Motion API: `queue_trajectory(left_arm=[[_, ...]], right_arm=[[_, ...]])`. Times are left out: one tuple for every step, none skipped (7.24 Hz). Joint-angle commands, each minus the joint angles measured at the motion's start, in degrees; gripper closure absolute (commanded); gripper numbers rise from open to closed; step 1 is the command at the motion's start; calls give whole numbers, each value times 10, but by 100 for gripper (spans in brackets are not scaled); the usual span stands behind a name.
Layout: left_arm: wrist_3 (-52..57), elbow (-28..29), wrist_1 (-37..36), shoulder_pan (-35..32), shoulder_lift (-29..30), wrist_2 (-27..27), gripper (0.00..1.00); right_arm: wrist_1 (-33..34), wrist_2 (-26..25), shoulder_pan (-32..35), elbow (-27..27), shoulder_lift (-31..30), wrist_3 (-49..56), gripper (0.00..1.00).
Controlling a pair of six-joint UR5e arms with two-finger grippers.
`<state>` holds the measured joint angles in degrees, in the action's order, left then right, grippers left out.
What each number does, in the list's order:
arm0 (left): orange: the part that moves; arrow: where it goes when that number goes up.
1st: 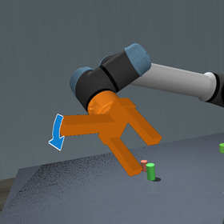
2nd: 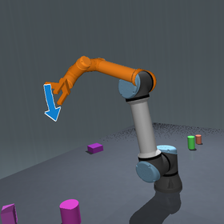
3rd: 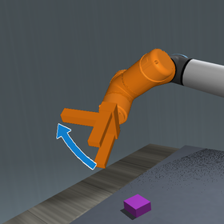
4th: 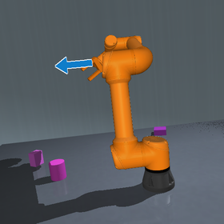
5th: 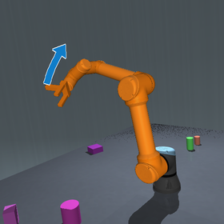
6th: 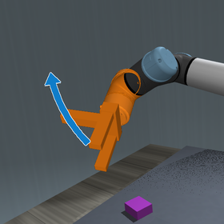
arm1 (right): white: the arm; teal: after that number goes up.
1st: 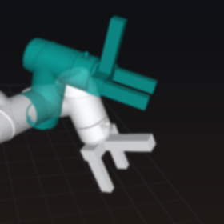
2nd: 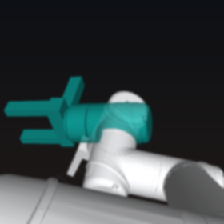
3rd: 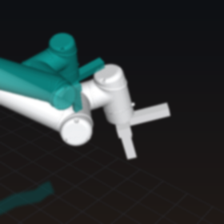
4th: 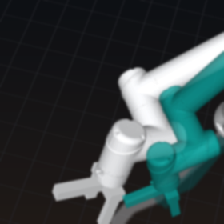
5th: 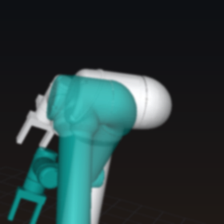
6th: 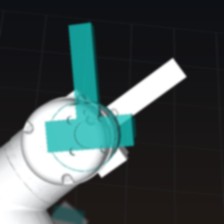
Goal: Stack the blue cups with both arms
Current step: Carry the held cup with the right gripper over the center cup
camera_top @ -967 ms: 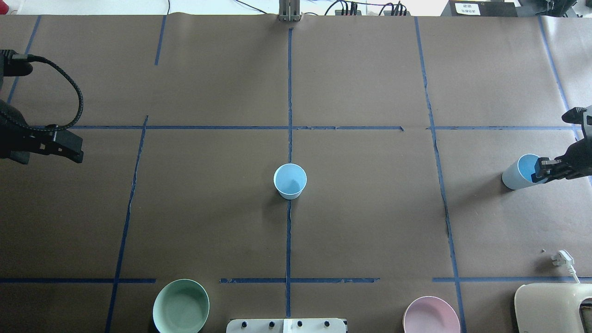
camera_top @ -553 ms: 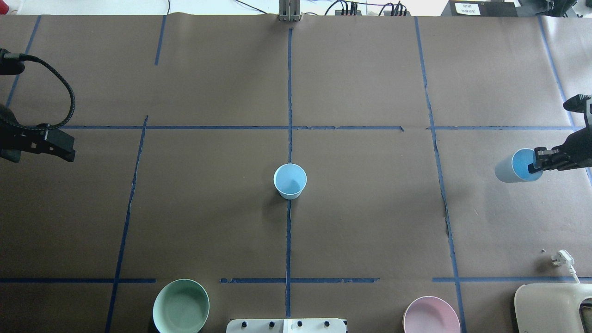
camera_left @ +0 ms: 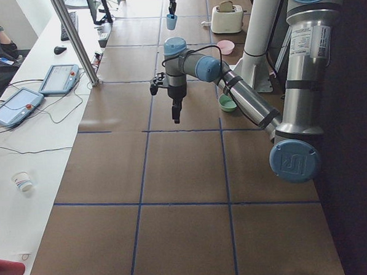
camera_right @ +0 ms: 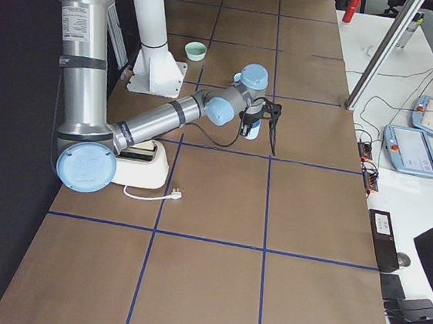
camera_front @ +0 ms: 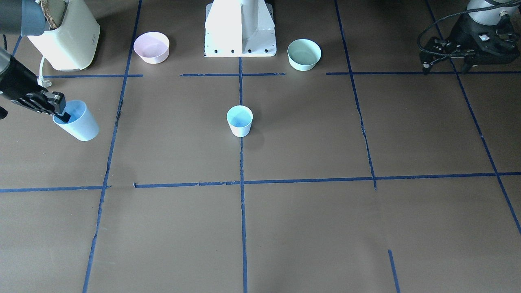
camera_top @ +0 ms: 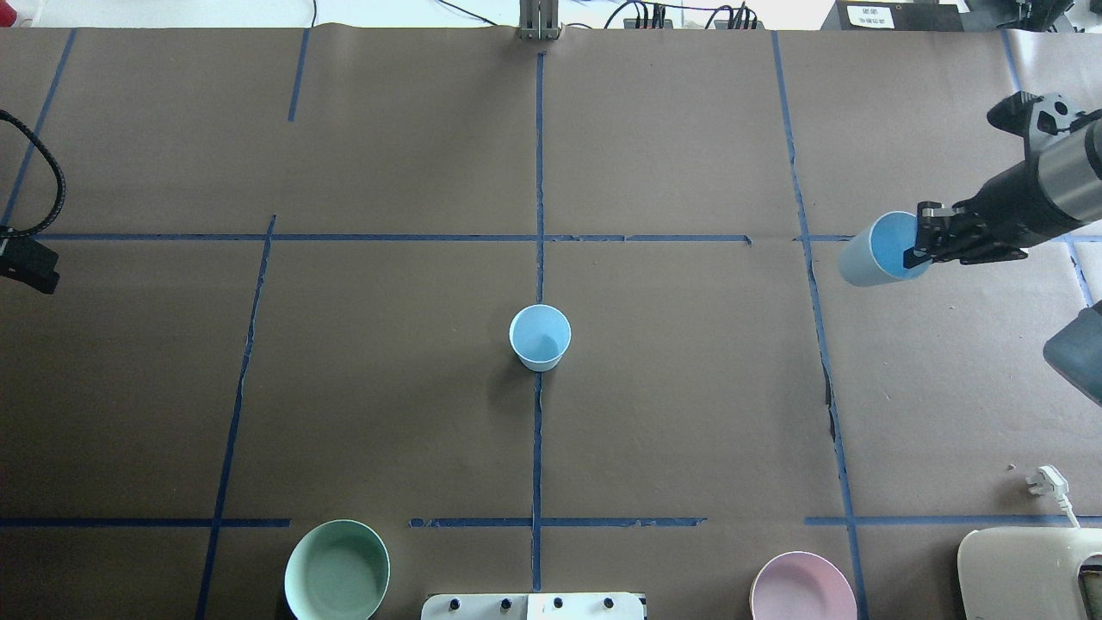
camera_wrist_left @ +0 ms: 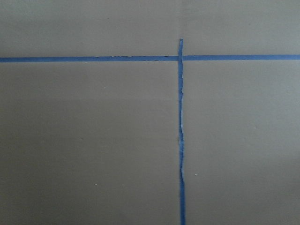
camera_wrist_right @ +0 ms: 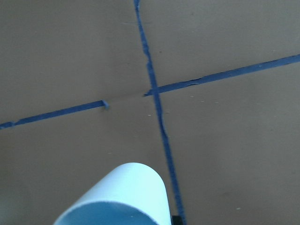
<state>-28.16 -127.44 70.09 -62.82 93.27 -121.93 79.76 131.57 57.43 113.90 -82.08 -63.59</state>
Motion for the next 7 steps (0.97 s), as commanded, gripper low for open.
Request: queue_trajectory(left_arm=[[119, 72, 5, -68, -5, -2, 0], [176, 109, 6, -105, -4, -12, 0], [233, 161, 36, -140, -4, -43, 0], [248, 210, 89, -153, -4, -55, 0], [248, 234, 119, -154, -4, -55, 0], [248, 240, 123, -154, -4, -56, 0], [248, 239, 123, -154, -4, -55, 0]], right_arm=[[49, -24, -88, 11, 119, -126, 100], [53, -71, -145, 8, 157, -179, 100], [97, -134, -195, 3, 209, -194, 100], [139, -159, -221, -10, 255, -195, 100], [142, -175, -237, -25, 277, -196, 100], [142, -195, -257, -40, 290, -196, 100], [142, -210, -267, -54, 300, -196, 100]])
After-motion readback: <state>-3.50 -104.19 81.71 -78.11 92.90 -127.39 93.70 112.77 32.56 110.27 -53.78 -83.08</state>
